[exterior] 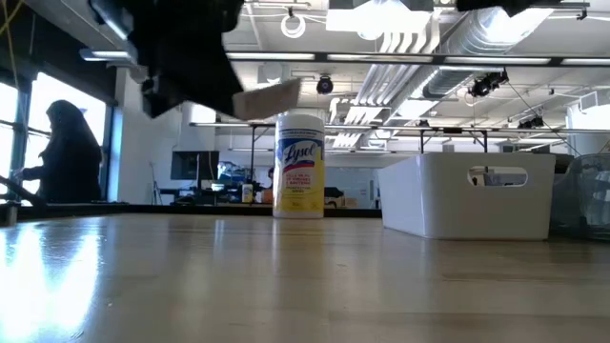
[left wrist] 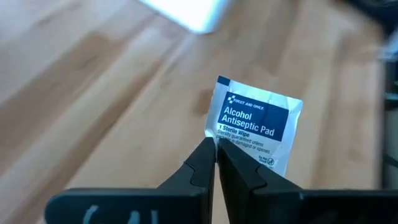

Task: Pick & Place First Aid Supplies
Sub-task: Put the blue alcohol pad into the black bin

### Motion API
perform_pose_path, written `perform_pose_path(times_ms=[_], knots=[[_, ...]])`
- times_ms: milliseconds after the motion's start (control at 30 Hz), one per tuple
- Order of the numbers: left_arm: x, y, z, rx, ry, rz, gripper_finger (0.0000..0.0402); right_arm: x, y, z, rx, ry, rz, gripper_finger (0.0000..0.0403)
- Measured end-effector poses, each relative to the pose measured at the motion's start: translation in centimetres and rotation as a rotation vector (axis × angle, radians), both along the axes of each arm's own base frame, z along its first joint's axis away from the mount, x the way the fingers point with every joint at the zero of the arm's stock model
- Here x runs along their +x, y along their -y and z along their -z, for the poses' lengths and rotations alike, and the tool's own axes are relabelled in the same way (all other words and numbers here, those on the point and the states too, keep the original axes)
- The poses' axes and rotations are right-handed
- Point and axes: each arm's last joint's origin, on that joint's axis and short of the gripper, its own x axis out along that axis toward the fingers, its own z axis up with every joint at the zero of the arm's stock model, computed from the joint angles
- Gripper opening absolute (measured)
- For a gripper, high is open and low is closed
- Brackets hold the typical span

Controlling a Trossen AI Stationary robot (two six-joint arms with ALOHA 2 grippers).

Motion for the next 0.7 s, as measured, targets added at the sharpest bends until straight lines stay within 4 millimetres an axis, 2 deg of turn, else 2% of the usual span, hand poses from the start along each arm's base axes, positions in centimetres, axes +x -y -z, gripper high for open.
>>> perform_pose_path(times_ms=[200, 333, 500, 700], knots=[[2.1, -2.1, -1.0, -0.088, 0.072, 0.178, 0.0016, 5.1, -1.3, 1.1, -0.215, 0.068, -0.225, 0.0071], [2.9, -3.3, -1.4, -0.105, 0.107, 0.29, 0.0016, 8.1, -1.5, 2.3, -0.258, 0.13, -0.357, 0.0074], [3.4, -4.5, -1.5, -0.123, 0.113, 0.4, 0.0016, 9.8, -1.5, 3.3, -0.252, 0.106, -0.412, 0.0107], [4.0, -6.2, -1.9, -0.149, 0.159, 0.426, 0.0016, 10.6, -1.8, 4.1, -0.23, 0.079, -0.483, 0.0167]])
